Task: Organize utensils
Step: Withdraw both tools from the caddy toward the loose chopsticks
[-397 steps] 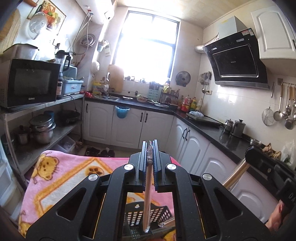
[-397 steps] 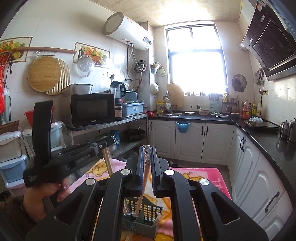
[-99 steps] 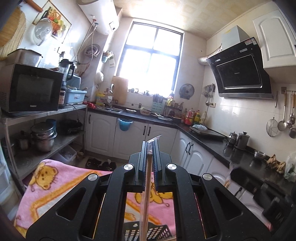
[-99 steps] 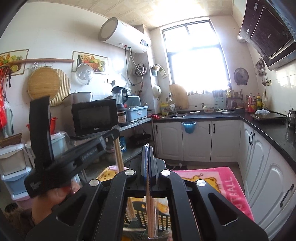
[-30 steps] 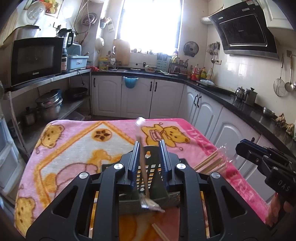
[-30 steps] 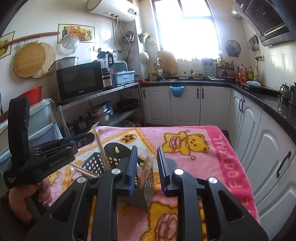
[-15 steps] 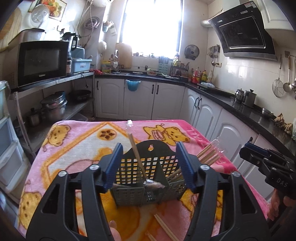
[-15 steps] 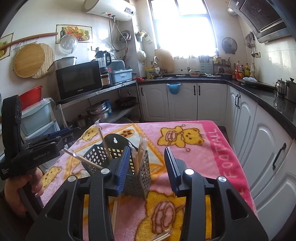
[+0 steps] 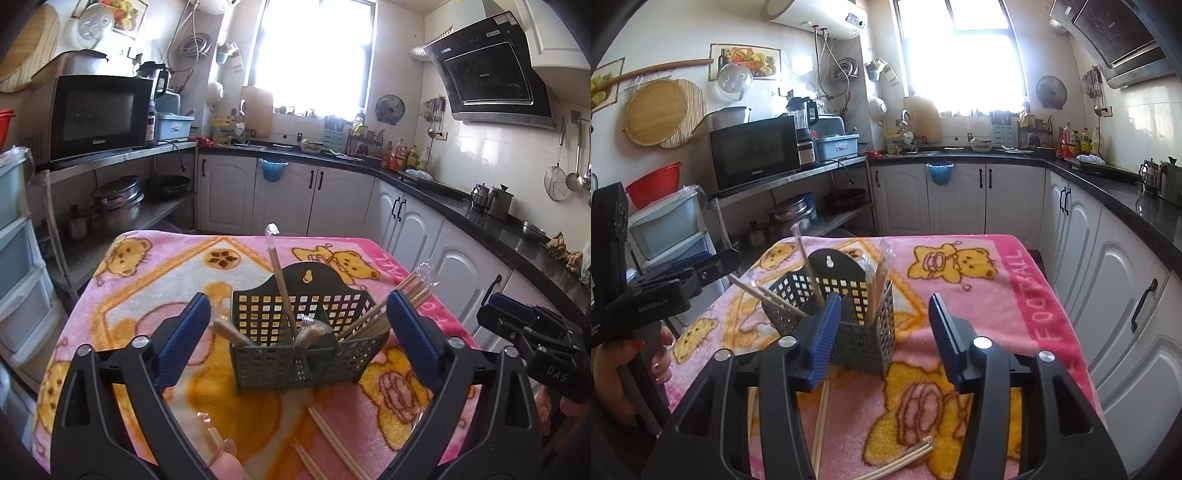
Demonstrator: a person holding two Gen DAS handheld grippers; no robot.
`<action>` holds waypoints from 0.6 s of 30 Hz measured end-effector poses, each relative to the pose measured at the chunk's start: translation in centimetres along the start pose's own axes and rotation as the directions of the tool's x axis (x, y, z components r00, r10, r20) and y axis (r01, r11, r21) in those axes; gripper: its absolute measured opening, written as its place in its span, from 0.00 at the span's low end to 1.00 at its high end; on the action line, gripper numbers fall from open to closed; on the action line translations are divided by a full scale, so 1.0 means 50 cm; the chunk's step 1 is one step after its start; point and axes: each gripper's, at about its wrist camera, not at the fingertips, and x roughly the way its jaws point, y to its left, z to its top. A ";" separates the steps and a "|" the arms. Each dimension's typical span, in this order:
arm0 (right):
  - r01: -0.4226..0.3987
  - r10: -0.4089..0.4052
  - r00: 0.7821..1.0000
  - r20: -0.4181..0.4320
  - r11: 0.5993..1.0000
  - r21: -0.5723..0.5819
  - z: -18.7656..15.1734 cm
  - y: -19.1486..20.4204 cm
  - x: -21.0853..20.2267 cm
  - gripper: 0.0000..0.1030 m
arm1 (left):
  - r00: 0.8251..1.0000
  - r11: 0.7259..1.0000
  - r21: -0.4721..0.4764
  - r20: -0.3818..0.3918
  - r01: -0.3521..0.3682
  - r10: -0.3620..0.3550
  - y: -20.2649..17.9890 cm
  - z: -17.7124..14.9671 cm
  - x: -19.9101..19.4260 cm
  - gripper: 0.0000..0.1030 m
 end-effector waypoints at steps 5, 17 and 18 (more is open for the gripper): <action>-0.017 0.017 1.000 -0.025 1.000 -0.012 -0.021 0.013 0.002 0.56 | 1.000 0.999 0.012 0.001 -0.029 0.029 0.001 -0.017 -0.016 0.89; -0.054 0.053 0.996 -0.076 0.999 -0.007 -0.066 0.037 0.004 0.63 | 0.997 0.998 -0.007 -0.043 -0.058 0.057 0.021 -0.067 -0.019 0.90; -0.055 0.054 0.995 -0.079 0.998 -0.010 -0.070 0.039 0.004 0.64 | 0.997 0.998 -0.008 -0.049 -0.061 0.060 0.023 -0.073 -0.020 0.90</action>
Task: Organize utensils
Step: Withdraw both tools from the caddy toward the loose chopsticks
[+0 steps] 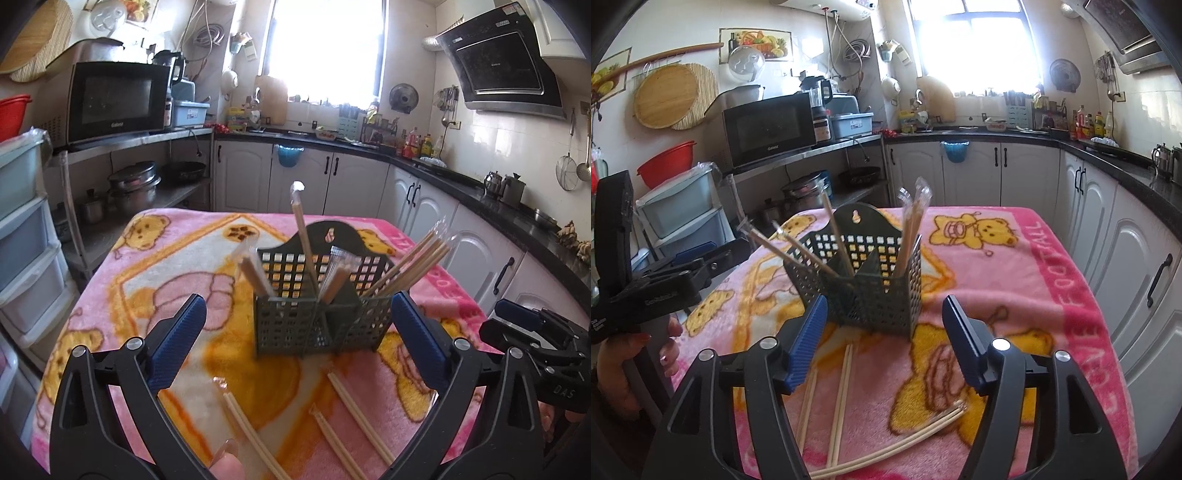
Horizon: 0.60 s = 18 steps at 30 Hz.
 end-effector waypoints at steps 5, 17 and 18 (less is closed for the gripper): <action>-0.013 0.013 1.000 -0.025 1.000 -0.001 -0.018 0.009 0.008 0.64 | 0.999 1.000 -0.018 -0.036 -0.005 0.004 0.012 -0.029 0.006 0.90; -0.017 0.017 0.995 -0.096 1.000 0.006 -0.073 0.009 0.033 0.65 | 0.993 0.999 -0.027 -0.117 -0.018 0.014 0.023 -0.086 0.031 0.90; -0.016 0.017 0.995 -0.101 1.000 0.008 -0.076 0.009 0.034 0.65 | 0.992 0.999 -0.029 -0.123 -0.017 0.013 0.024 -0.090 0.032 0.90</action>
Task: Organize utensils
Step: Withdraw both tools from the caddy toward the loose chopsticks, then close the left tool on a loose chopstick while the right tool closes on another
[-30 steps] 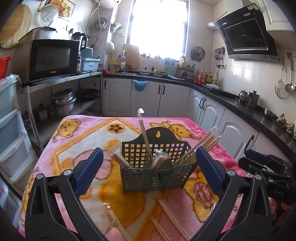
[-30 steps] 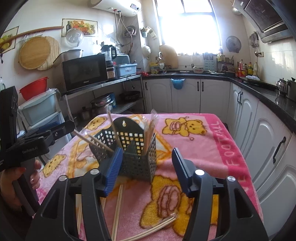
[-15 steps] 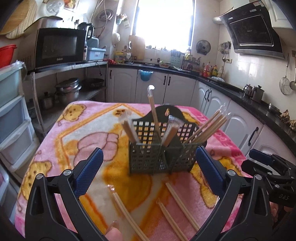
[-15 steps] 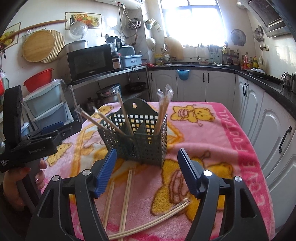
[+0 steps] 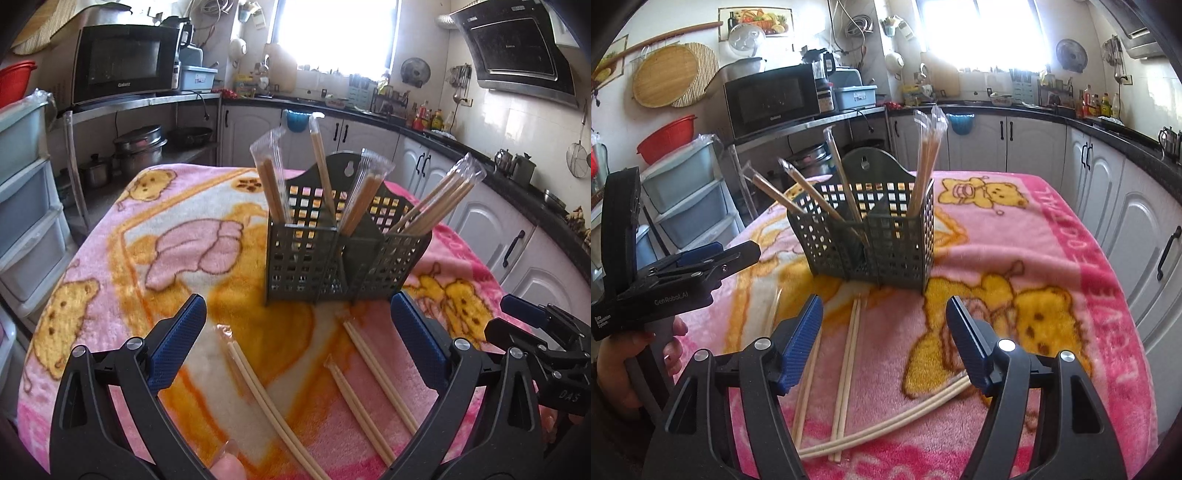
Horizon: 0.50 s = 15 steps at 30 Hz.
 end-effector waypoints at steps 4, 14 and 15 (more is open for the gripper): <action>0.000 0.000 1.000 -0.016 1.000 0.005 -0.009 -0.002 0.005 0.65 | 1.000 1.000 0.002 -0.020 0.003 -0.003 -0.003 -0.011 0.007 0.90; 0.015 -0.014 0.998 -0.067 1.000 0.013 -0.042 -0.023 0.019 0.65 | 0.991 0.999 0.006 -0.127 0.048 -0.047 -0.014 -0.055 0.054 0.90; 0.017 -0.015 0.997 -0.073 1.000 0.016 -0.047 -0.026 0.021 0.65 | 0.989 0.998 0.007 -0.137 0.055 -0.053 -0.016 -0.059 0.059 0.89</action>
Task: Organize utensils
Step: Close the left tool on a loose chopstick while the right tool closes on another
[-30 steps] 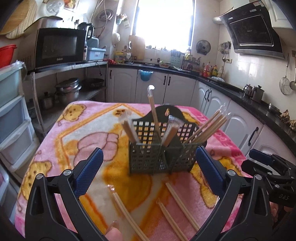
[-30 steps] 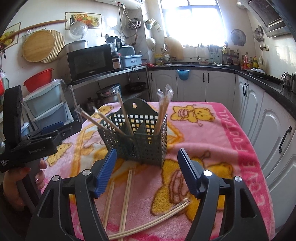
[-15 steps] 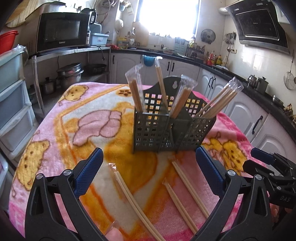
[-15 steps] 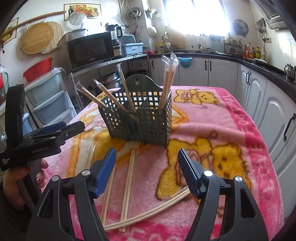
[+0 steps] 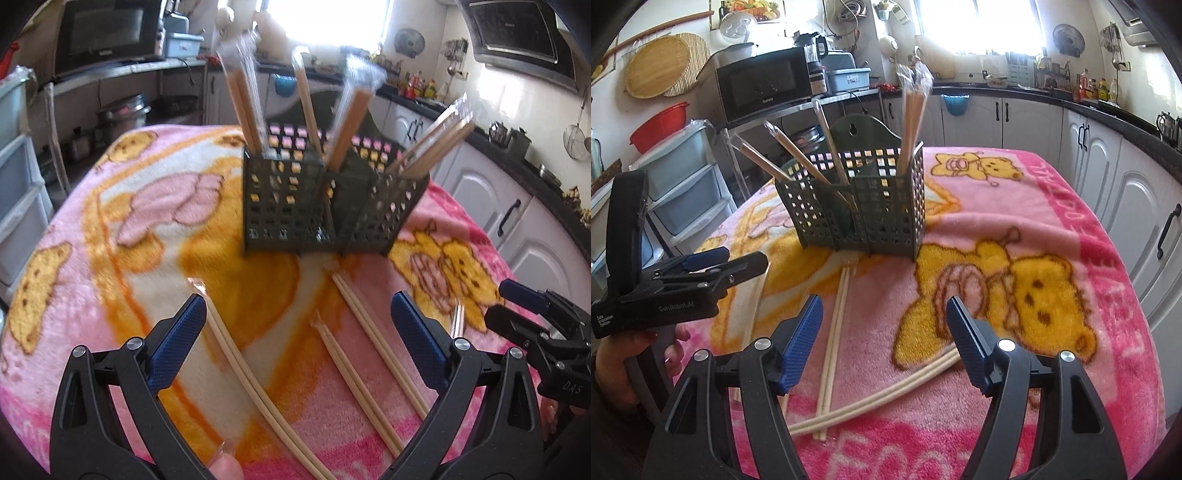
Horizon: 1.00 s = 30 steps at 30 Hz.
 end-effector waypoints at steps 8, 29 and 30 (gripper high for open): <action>0.025 -0.023 0.998 -0.052 0.999 0.036 -0.036 -0.033 0.018 0.65 | 0.989 0.996 -0.026 -0.118 0.082 -0.085 -0.014 -0.030 0.057 0.58; 0.076 -0.047 0.985 -0.164 0.981 0.177 -0.033 -0.132 0.094 0.51 | 0.966 0.989 -0.100 -0.223 0.109 -0.129 -0.008 -0.025 0.144 0.24; 0.075 -0.043 0.985 -0.169 0.980 0.185 -0.031 -0.136 0.100 0.51 | 0.967 0.989 -0.101 -0.222 0.105 -0.126 -0.006 -0.024 0.146 0.22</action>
